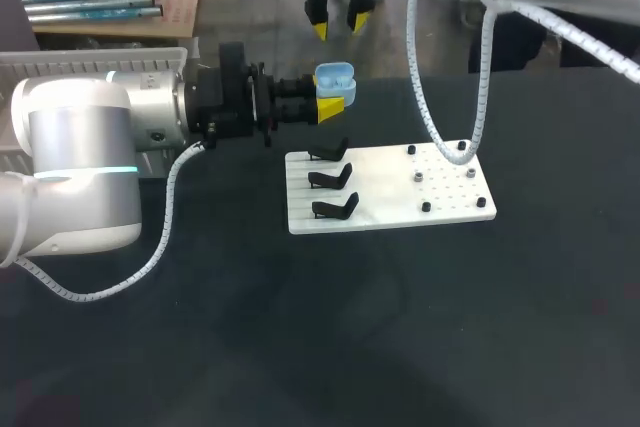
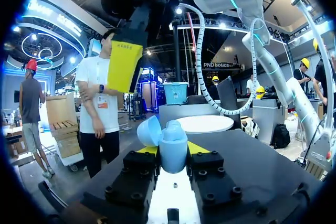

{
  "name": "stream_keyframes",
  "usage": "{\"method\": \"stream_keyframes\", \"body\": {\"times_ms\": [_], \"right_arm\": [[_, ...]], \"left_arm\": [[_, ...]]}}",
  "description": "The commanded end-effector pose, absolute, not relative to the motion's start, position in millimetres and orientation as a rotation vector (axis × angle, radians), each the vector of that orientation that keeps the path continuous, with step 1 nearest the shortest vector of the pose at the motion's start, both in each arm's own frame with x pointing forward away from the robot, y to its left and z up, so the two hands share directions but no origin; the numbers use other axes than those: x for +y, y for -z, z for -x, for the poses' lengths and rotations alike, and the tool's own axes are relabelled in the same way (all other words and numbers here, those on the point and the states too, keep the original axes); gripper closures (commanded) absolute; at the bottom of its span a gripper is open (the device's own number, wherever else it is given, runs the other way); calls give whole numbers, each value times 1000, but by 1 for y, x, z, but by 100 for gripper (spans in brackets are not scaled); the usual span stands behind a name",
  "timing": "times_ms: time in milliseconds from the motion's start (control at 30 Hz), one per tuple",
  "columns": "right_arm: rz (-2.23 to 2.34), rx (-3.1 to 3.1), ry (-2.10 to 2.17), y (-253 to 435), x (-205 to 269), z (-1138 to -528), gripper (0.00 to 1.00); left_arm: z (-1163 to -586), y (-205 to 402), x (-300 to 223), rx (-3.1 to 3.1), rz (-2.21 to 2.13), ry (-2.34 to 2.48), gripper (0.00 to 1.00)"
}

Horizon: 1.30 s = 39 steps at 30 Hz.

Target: Pick up each earbud case from the left stands, insert the matching earbuds, close the lid, and place the case in the box.

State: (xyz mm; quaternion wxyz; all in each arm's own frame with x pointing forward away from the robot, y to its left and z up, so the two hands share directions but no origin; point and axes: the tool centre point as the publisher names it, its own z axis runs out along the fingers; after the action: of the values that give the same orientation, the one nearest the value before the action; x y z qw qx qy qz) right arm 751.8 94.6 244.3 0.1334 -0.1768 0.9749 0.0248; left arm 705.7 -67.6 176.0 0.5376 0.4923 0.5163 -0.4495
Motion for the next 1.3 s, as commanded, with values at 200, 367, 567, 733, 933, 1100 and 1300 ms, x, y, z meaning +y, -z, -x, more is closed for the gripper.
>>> {"method": "stream_keyframes", "body": {"times_ms": [200,367,567,733,933,1100,1300], "right_arm": [[451,2870,-132,-202,87,-766,58],[441,2880,-143,-198,85,-755,61],[415,2876,-148,-201,82,-739,60],[402,2878,-152,-200,83,-728,60],[363,2861,-163,-202,82,-719,59],[234,2756,-193,-226,68,-710,56],[156,2615,-287,-247,45,-689,25]], "left_arm": [[-704,-175,-68,1227,-1164,1061,100],[-704,-175,-68,1227,-1164,1061,100],[-704,-175,-68,1227,-1164,1061,100],[-704,-175,-68,1227,-1164,1061,100],[-704,-175,-68,1227,-1164,1061,100],[-704,-175,-68,1227,-1164,1061,100],[-726,-192,-28,1218,-1079,978,100]]}}
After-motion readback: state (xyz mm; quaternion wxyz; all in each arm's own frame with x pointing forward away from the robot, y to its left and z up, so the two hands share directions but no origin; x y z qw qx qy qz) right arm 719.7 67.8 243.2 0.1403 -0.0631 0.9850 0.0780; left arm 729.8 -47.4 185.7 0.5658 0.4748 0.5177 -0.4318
